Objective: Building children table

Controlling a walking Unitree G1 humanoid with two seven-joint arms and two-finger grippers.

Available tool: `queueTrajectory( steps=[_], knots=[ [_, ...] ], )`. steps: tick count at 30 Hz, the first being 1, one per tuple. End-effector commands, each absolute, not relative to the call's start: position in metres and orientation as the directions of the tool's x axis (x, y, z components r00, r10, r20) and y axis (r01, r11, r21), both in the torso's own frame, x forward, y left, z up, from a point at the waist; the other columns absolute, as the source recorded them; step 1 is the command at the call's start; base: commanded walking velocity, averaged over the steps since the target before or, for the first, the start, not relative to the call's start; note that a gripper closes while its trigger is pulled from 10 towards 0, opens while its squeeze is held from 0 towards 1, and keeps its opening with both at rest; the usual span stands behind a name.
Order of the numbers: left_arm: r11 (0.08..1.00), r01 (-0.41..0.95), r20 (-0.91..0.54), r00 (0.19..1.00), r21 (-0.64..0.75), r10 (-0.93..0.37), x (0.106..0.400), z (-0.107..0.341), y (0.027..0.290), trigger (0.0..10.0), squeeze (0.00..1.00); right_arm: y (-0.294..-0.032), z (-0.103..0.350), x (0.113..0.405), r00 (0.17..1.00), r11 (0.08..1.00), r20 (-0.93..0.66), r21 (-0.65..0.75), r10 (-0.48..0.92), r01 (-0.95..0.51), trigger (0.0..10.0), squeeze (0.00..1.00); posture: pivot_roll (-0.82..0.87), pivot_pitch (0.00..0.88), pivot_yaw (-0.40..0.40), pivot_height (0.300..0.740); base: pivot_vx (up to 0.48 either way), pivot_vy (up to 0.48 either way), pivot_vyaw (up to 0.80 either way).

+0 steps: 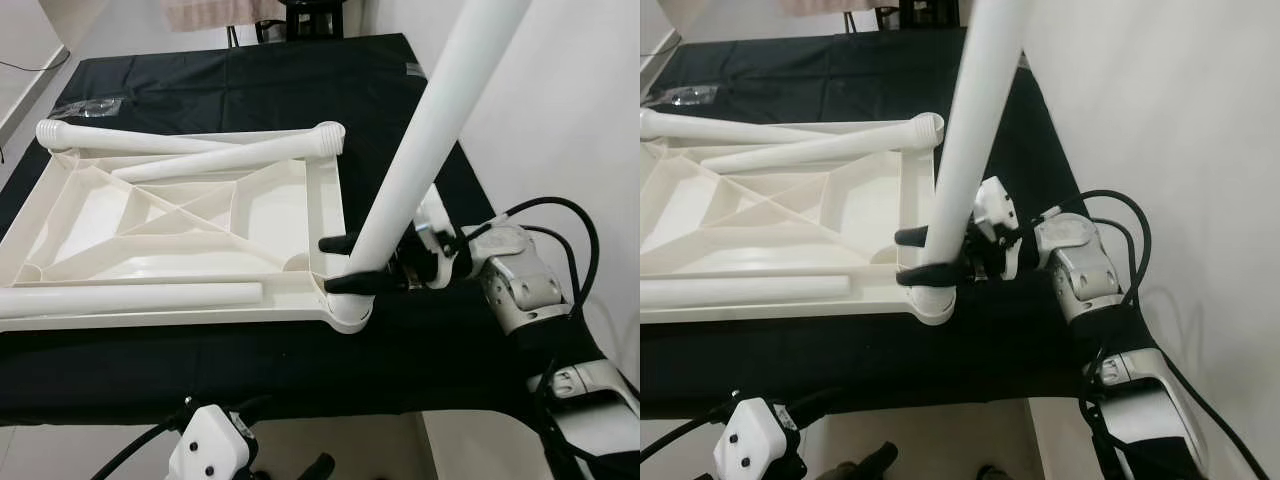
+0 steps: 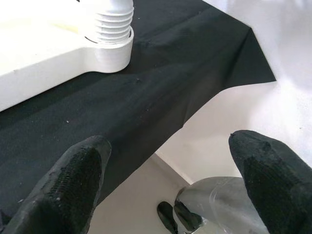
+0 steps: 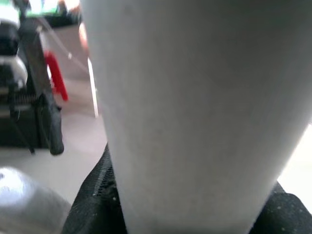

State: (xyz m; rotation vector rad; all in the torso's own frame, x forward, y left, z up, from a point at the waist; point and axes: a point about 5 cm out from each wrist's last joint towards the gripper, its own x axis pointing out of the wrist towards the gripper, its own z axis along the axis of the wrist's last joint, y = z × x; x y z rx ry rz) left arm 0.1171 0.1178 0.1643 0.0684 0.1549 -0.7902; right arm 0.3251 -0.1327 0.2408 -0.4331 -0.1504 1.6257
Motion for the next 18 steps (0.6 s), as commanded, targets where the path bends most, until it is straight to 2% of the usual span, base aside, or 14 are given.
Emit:
queueTrajectory(
  steps=[1, 4, 7, 12, 15, 16, 17, 18],
  knots=[
    [0.695, 0.719, -0.189, 0.682, 0.0, -0.706, 0.113, 0.165, 0.118, 10.0, 0.0, -0.141, 0.203, 0.322, -0.054, -0.155, -0.38, -0.24, 0.923, -0.958, 10.0, 0.0, 0.12, 0.329, 0.015, 0.74, 0.0, 0.0, 0.0],
    [0.695, 0.719, -0.192, 0.682, -0.001, -0.705, 0.113, 0.165, 0.119, 10.0, 0.0, -0.141, 0.204, 0.321, -0.084, -0.224, -0.465, -0.256, 0.881, -0.94, 10.0, 0.0, 0.12, 0.33, 0.014, 0.74, 0.0, 0.0, 0.0],
    [0.695, 0.719, -0.193, 0.682, -0.001, -0.705, 0.114, 0.166, 0.119, 10.0, 0.0, -0.142, 0.206, 0.323, -0.089, -0.255, -0.512, -0.265, 0.855, -0.93, 10.0, 0.0, 0.12, 0.331, 0.014, 0.74, 0.0, 0.0, 0.0],
    [0.696, 0.718, -0.193, 0.683, 0.0, -0.704, 0.115, 0.166, 0.118, 10.0, 0.0, -0.138, 0.212, 0.325, -0.106, -0.252, -0.477, -0.254, 0.873, -0.934, 10.0, 0.0, 0.11, 0.33, 0.008, 0.74, 0.0, 0.0, 0.0],
    [0.698, 0.716, -0.189, 0.686, 0.004, -0.702, 0.117, 0.166, 0.118, 10.0, 0.0, -0.129, 0.221, 0.33, -0.088, -0.163, -0.336, -0.2, 0.938, -0.966, 10.0, 0.0, 0.11, 0.33, 0.005, 0.74, 0.0, 0.0, 0.0],
    [0.698, 0.716, -0.189, 0.686, 0.004, -0.702, 0.117, 0.166, 0.118, 10.0, 0.0, -0.129, 0.221, 0.33, -0.088, -0.163, -0.336, -0.2, 0.938, -0.966, 10.0, 0.0, 0.11, 0.33, 0.005, 0.74, 0.0, 0.0, 0.0],
    [0.699, 0.715, -0.187, 0.687, 0.005, -0.702, 0.117, 0.166, 0.118, 10.0, 0.0, -0.127, 0.221, 0.338, -0.022, -0.062, -0.255, -0.152, 0.967, -0.986, 10.0, 0.0, 0.11, 0.33, 0.002, 0.74, 0.0, 0.0, 0.0],
    [0.699, 0.715, -0.187, 0.687, 0.005, -0.702, 0.117, 0.166, 0.118, 10.0, 0.0, -0.127, 0.221, 0.338, -0.022, -0.062, -0.255, -0.152, 0.967, -0.986, 10.0, 0.0, 0.11, 0.33, 0.002, 0.74, 0.0, 0.0, 0.0]
  ],
)
